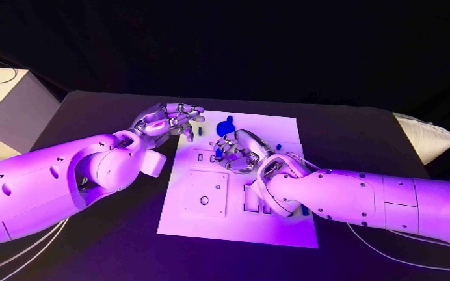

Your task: Assemble the parts on the task board

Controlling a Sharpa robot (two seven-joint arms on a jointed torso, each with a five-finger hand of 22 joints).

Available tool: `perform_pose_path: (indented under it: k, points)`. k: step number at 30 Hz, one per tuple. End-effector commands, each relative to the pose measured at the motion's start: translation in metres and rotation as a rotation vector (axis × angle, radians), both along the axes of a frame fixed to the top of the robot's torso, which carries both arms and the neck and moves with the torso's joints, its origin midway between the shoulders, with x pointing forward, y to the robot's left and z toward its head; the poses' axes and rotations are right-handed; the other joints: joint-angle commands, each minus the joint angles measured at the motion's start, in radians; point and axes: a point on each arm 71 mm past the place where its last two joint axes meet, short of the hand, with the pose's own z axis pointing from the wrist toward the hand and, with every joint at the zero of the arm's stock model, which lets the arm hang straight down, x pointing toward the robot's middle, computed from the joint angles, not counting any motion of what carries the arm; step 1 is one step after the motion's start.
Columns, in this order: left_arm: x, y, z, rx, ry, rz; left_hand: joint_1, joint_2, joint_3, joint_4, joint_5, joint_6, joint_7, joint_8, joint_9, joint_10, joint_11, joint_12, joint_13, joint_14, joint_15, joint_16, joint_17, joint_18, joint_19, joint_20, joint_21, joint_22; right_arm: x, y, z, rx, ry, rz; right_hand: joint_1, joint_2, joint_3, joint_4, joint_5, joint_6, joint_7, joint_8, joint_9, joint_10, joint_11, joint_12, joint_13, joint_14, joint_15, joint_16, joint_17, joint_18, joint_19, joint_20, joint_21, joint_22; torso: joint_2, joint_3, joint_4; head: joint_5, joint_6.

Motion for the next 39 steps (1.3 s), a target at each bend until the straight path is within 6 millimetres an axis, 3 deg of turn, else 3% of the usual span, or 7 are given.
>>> perform_pose_path:
  k: [1, 6, 10, 19, 22, 27, 39]
  points:
    - [-0.0009, -0.0024, 0.0004, -0.008, -0.003, -0.021, -0.001, 0.012, 0.002, -0.005, 0.004, -0.005, 0.007, 0.004, 0.002, -0.006, 0.0, 0.005, 0.001, -0.002, -0.004, 0.004, 0.0, 0.016, -0.004, -0.001, 0.006, 0.001, -0.0011, 0.0015, -0.0009, -0.009, 0.004, 0.02, -0.006, -0.001, 0.004, -0.003, -0.003, -0.001, 0.007, 0.002, 0.001, 0.009, 0.0, -0.007, -0.001, 0.073, 0.007, -0.005, 0.141, 0.021, 0.031, 0.01, -0.005, 0.128, 0.0, -0.0001, -0.0001, 0.0, -0.001]
    - [-0.0009, -0.0022, 0.0003, -0.008, -0.002, -0.021, -0.001, 0.012, 0.002, -0.005, 0.004, -0.005, 0.007, 0.004, 0.002, -0.006, 0.0, 0.005, 0.001, -0.002, -0.004, 0.004, 0.0, 0.016, -0.004, -0.001, 0.006, 0.001, -0.0014, 0.0011, -0.0005, -0.021, -0.007, 0.018, -0.007, -0.002, 0.003, -0.003, -0.003, -0.002, 0.007, 0.003, 0.0, 0.012, 0.0, -0.01, -0.004, 0.072, 0.007, -0.006, 0.139, 0.021, 0.031, 0.01, -0.005, 0.127, -0.001, -0.0003, -0.0001, 0.001, -0.002]
    - [-0.0009, -0.0019, 0.0002, -0.007, -0.002, -0.02, -0.001, 0.012, 0.002, -0.005, 0.004, -0.005, 0.007, 0.004, 0.002, -0.006, 0.0, 0.005, 0.001, -0.002, -0.004, 0.004, 0.0, 0.016, -0.004, -0.001, 0.006, 0.001, -0.002, 0.001, 0.0003, -0.031, -0.024, 0.016, -0.001, -0.006, -0.014, -0.015, -0.006, -0.004, 0.0, 0.0, -0.005, 0.071, -0.013, 0.033, 0.025, 0.073, -0.003, -0.006, 0.141, 0.021, 0.033, 0.004, -0.006, 0.128, 0.0, -0.0003, 0.0005, 0.001, -0.002]
    - [-0.001, -0.0019, 0.0001, -0.008, -0.001, -0.021, -0.001, 0.012, 0.002, -0.005, 0.004, -0.005, 0.007, 0.004, 0.002, -0.006, 0.0, 0.005, 0.001, -0.002, -0.004, 0.004, 0.0, 0.016, -0.004, -0.001, 0.006, 0.001, -0.0031, 0.002, 0.0017, -0.059, -0.055, 0.014, -0.003, 0.003, -0.039, -0.022, -0.006, -0.008, -0.011, -0.002, -0.028, -0.021, -0.024, 0.359, 0.289, 0.076, -0.014, -0.006, 0.145, 0.018, 0.04, -0.008, 0.0, 0.139, 0.0, -0.0005, 0.0009, 0.001, -0.004]
    - [-0.001, -0.0018, 0.0, -0.007, -0.001, -0.021, -0.001, 0.012, 0.002, -0.005, 0.004, -0.005, 0.007, 0.004, 0.002, -0.006, 0.0, 0.005, 0.001, -0.002, -0.004, 0.004, 0.0, 0.016, -0.004, -0.001, 0.006, 0.001, -0.003, 0.002, 0.0013, -0.072, -0.056, 0.012, -0.002, 0.004, -0.039, -0.024, -0.005, -0.01, -0.012, 0.0, -0.031, 0.04, -0.025, 0.538, 0.44, 0.078, -0.015, 0.0, 0.153, 0.016, 0.045, -0.008, 0.009, 0.147, -0.001, -0.0005, 0.0001, 0.002, -0.004]
    - [-0.0009, -0.0021, -0.0002, -0.008, 0.0, -0.023, -0.001, 0.012, 0.002, -0.005, 0.004, -0.005, 0.007, 0.004, 0.002, -0.006, 0.0, 0.005, 0.001, -0.002, -0.004, 0.004, 0.0, 0.016, -0.004, -0.001, 0.006, 0.001, -0.0025, 0.0025, 0.0, -0.095, -0.048, 0.01, -0.003, 0.006, -0.041, -0.025, -0.006, -0.016, -0.011, 0.0, -0.037, 0.097, -0.023, 0.695, 0.573, 0.081, -0.013, 0.007, 0.163, 0.013, 0.049, -0.008, 0.02, 0.157, 0.0, -0.0011, -0.0005, 0.001, -0.005]
    - [-0.001, -0.003, -0.0011, -0.008, 0.002, -0.025, -0.001, 0.012, 0.002, -0.005, 0.004, -0.005, 0.007, 0.004, 0.002, -0.006, 0.0, 0.005, 0.001, -0.002, -0.004, 0.004, 0.0, 0.016, -0.004, -0.001, 0.006, 0.001, 0.0005, 0.005, -0.0057, -0.122, -0.025, 0.011, -0.003, 0.007, -0.041, -0.025, -0.006, -0.015, -0.011, 0.0, -0.038, 0.097, -0.023, 0.702, 0.578, 0.082, -0.012, 0.009, 0.166, 0.013, 0.05, -0.008, 0.023, 0.159, 0.0, -0.0004, 0.001, 0.001, -0.009]
